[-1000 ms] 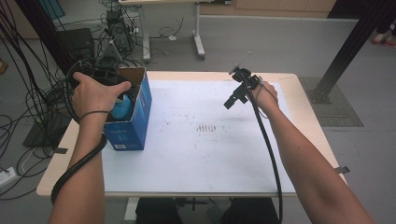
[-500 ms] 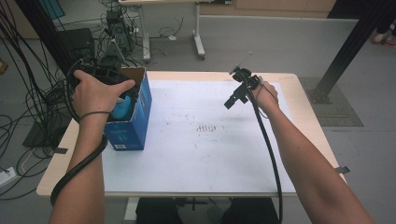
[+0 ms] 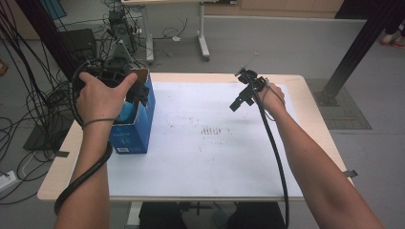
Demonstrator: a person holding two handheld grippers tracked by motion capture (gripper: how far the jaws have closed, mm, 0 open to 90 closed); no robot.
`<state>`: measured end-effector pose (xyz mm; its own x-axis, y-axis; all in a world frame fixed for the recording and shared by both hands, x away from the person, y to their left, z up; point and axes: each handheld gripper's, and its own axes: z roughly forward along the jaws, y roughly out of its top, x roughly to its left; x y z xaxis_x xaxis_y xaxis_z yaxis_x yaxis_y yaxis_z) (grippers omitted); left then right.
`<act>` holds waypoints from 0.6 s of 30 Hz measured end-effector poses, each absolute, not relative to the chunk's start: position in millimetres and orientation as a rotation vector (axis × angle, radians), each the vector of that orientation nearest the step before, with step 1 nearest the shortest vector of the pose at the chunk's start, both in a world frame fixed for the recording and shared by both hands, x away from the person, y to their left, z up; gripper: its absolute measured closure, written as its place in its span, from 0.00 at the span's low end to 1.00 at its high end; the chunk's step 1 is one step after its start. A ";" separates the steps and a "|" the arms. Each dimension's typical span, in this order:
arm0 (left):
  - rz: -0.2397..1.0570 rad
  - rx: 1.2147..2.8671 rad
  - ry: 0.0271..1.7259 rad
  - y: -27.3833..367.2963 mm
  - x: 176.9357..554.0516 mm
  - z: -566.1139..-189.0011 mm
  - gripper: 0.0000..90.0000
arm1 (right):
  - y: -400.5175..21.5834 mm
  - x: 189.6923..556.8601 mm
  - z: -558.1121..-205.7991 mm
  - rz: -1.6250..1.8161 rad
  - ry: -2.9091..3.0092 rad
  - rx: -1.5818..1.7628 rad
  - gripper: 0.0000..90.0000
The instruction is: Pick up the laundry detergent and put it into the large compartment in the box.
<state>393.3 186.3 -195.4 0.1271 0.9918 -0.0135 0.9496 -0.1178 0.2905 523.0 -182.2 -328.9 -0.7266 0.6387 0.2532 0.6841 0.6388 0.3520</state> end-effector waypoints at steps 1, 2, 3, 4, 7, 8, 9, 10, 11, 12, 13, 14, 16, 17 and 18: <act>0.267 2.177 1.908 184.6 392.0 -194.5 0.06 | -182.4 522.9 -328.9 -0.656 -2.747 -1.115 0.04; 0.256 2.175 1.898 181.8 390.4 -193.8 0.06 | -182.8 523.0 -329.1 -0.657 -2.744 -1.113 0.04; 0.252 2.178 1.892 180.3 389.5 -193.0 0.06 | -183.3 523.1 -329.4 -0.656 -2.744 -1.116 0.04; 0.253 2.179 1.885 178.4 388.4 -192.4 0.06 | -183.6 522.9 -329.4 -0.657 -2.736 -1.122 0.04; 0.241 2.193 1.848 169.0 384.1 -190.5 0.06 | -184.9 523.1 -329.2 -0.656 -2.737 -1.122 0.04; 0.237 2.194 1.842 166.4 383.2 -190.6 0.06 | -185.3 523.1 -328.9 -0.655 -2.739 -1.122 0.04; 0.230 2.198 1.830 163.4 382.1 -190.7 0.06 | -185.5 523.1 -328.6 -0.654 -2.741 -1.123 0.04; 0.222 2.202 1.815 160.7 381.1 -190.8 0.06 | -185.8 523.1 -328.3 -0.657 -2.742 -1.121 0.04; 0.208 2.204 1.800 157.8 379.9 -191.1 0.06 | -185.9 522.9 -328.1 -0.657 -2.744 -1.119 0.04; 0.183 2.213 1.774 154.5 378.9 -191.9 0.06 | -185.9 522.6 -327.6 -0.654 -2.742 -1.123 0.04; 0.158 2.219 1.757 151.8 378.0 -192.7 0.06 | -186.2 522.4 -327.3 -0.654 -2.742 -1.125 0.04; 0.146 2.224 1.749 149.7 377.7 -193.5 0.06 | -186.5 522.3 -327.0 -0.654 -2.744 -1.125 0.04; 0.131 2.237 1.731 144.5 376.4 -195.3 0.06 | -187.2 522.2 -326.4 -0.661 -2.745 -1.124 0.04; 0.115 2.241 1.715 141.3 375.6 -196.5 0.06 | -187.6 522.1 -326.1 -0.662 -2.744 -1.126 0.04; 0.110 2.244 1.707 138.8 374.9 -197.4 0.06 | -188.1 521.9 -325.6 -0.655 -2.745 -1.128 0.04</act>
<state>374.9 138.8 -197.4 0.2837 0.9501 -0.1296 0.9255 -0.2360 0.2961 521.9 -188.1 -325.6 -0.7199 0.6468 0.2517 0.6908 0.6324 0.3506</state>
